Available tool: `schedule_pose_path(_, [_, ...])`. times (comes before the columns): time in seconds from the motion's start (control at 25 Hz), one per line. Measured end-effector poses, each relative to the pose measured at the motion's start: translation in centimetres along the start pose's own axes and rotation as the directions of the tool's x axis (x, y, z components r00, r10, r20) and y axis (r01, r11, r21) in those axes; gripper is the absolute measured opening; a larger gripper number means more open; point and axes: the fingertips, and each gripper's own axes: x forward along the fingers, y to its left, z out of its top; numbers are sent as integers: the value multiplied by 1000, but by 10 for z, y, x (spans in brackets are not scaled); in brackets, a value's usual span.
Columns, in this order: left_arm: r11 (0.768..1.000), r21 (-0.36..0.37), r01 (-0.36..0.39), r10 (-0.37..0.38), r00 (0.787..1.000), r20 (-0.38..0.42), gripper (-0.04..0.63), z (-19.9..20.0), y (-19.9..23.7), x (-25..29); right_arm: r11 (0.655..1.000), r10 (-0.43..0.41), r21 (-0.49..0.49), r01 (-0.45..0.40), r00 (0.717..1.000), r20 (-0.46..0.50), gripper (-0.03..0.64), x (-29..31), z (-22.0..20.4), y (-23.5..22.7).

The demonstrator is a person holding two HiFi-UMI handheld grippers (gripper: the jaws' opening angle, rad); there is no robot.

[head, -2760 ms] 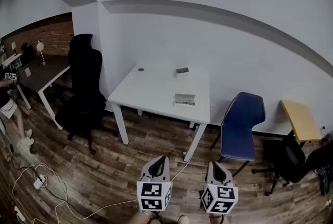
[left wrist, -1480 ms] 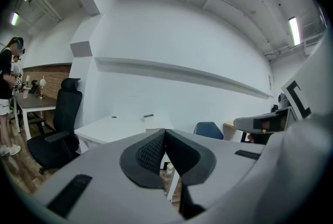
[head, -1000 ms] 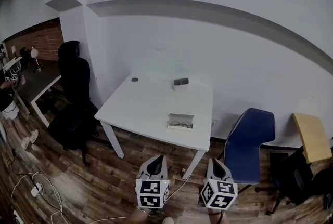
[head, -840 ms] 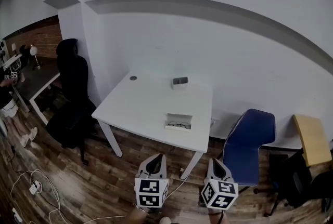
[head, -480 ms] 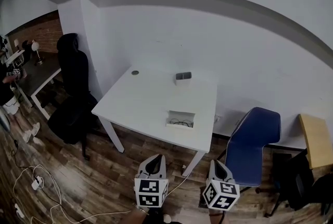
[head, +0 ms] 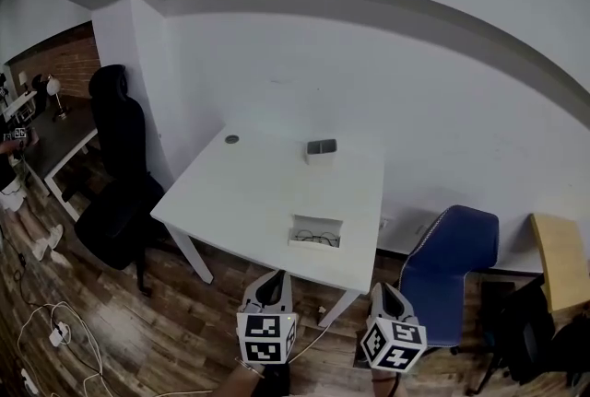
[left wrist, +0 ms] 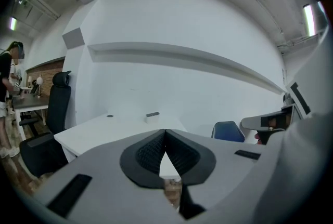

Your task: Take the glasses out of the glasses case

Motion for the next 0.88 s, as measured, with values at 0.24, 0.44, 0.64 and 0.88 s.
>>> schedule_pose_path(0.24, [1000,4,24,-24,1000,15,17,23,11,48,1000,-9,-3,9,1000,9,32,44,25,2])
schedule_pose_path(0.44, [999,3,38,-38,999,23,17,42,30,86,1000,-21,-9,21,1000,20,32,81,47,6])
schedule_pose_path(0.64, [999,-3,46,-46,998,36,17,59,50,124,999,-32,-17,33,999,35,32,119,67,12])
schedule_pose_path(0.88, [999,8,45,-45,997,58,17,78,76,165,999,-42,-21,43,997,59,32,164,89,21])
